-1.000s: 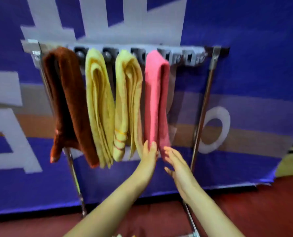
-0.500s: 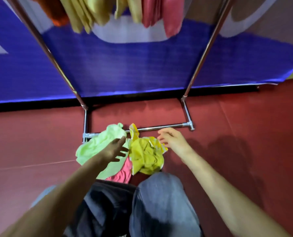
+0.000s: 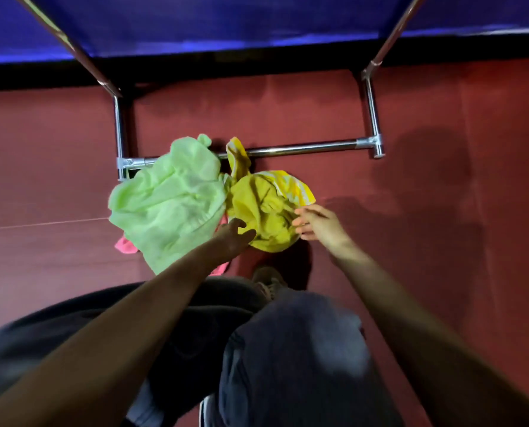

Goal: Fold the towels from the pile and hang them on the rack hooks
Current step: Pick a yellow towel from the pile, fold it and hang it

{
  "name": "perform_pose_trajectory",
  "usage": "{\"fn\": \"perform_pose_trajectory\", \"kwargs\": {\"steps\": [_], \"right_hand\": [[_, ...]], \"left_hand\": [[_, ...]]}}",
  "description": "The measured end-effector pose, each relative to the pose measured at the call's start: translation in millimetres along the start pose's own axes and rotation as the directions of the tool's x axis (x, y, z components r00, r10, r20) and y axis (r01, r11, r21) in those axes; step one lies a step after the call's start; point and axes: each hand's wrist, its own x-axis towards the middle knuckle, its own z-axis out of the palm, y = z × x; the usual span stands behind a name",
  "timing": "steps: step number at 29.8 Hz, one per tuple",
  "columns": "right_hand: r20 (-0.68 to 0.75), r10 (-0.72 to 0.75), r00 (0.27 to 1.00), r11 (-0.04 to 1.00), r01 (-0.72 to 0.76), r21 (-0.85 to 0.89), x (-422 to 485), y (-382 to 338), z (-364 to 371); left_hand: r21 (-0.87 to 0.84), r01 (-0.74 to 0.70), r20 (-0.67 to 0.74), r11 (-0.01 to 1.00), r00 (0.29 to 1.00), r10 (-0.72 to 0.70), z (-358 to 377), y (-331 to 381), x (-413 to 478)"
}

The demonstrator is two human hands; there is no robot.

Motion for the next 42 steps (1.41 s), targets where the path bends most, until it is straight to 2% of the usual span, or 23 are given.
{"fn": "perform_pose_trajectory", "kwargs": {"steps": [4, 8, 13, 17, 18, 20, 22, 26, 28, 31, 34, 36, 38, 39, 42], "right_hand": [[0.009, 0.082, 0.997, 0.994, -0.083, 0.069, 11.4, 37.3, 12.1], [0.008, 0.161, 0.987, 0.970, -0.160, 0.185, 3.8, 58.6, 14.9], [-0.017, 0.216, 0.976, 0.964, -0.211, 0.160, 4.6, 79.6, 5.1], [-0.044, 0.274, 0.961, 0.942, -0.260, 0.212, 4.4, 90.6, 7.1], [-0.038, 0.274, 0.961, 0.941, -0.259, 0.217, 4.3, 92.4, 8.6], [-0.025, 0.260, 0.965, 0.942, -0.248, 0.226, 3.2, 90.7, 9.9], [-0.018, 0.254, 0.967, 0.942, -0.243, 0.233, 1.3, 88.4, 10.3], [-0.026, 0.211, 0.977, 0.939, -0.196, 0.282, -4.9, 67.9, 10.4], [-0.035, 0.148, 0.988, 0.946, -0.131, 0.297, -9.3, 50.0, 5.7], [-0.120, -0.006, 0.993, 0.949, 0.044, 0.312, -26.1, 16.2, -6.9], [-0.173, -0.172, 0.970, 0.949, 0.210, 0.235, -44.8, -18.8, -13.1], [-0.161, -0.290, 0.943, 0.931, 0.317, 0.179, -70.1, -42.8, -16.4], [-0.106, -0.296, 0.949, 0.945, 0.308, 0.113, -71.6, -56.1, -15.9], [-0.094, -0.313, 0.945, 0.944, 0.320, 0.076, -88.2, -71.1, -17.1], [-0.059, -0.241, 0.969, 0.970, 0.238, -0.049, -106.2, -87.7, -17.6]], "left_hand": [[0.144, -0.004, -0.051, 0.990, 0.999, 0.011, 4.0, -5.6, 34.9], [0.208, -0.103, -0.176, 0.973, 0.974, 0.141, -2.2, 8.3, 65.0], [0.365, -0.051, -0.073, 0.930, 0.994, 0.083, 19.9, 22.9, 106.8], [0.373, -0.007, -0.054, 0.928, 0.998, 0.029, 36.1, 18.8, 125.5], [0.295, -0.014, -0.064, 0.955, 0.997, 0.035, 36.2, 19.1, 126.6], [-0.077, -0.067, 0.003, 0.995, 0.998, 0.067, 34.0, 20.1, 129.2], [-0.354, -0.101, 0.040, 0.930, 0.992, 0.123, 29.7, 16.8, 118.0], [-0.513, -0.217, -0.131, 0.830, 0.976, 0.175, 15.0, 12.6, 83.1], [-0.613, -0.237, -0.195, 0.754, 0.970, 0.146, 8.0, 22.0, 65.3], [-0.802, -0.183, -0.152, 0.569, 0.983, 0.102, -1.3, 42.4, 30.2], [-0.882, -0.129, -0.050, 0.454, 0.982, 0.182, -15.1, 68.1, -14.1], [-0.909, -0.153, -0.043, 0.388, 0.960, 0.276, -28.6, 84.2, -59.7], [-0.920, -0.161, -0.014, 0.356, 0.924, 0.381, -37.8, 94.8, -87.1], [-0.905, -0.213, -0.028, 0.369, 0.894, 0.446, -49.1, 102.7, -120.1], [-0.906, -0.265, -0.027, 0.329, 0.814, 0.581, -63.9, 107.5, -177.1]]}}
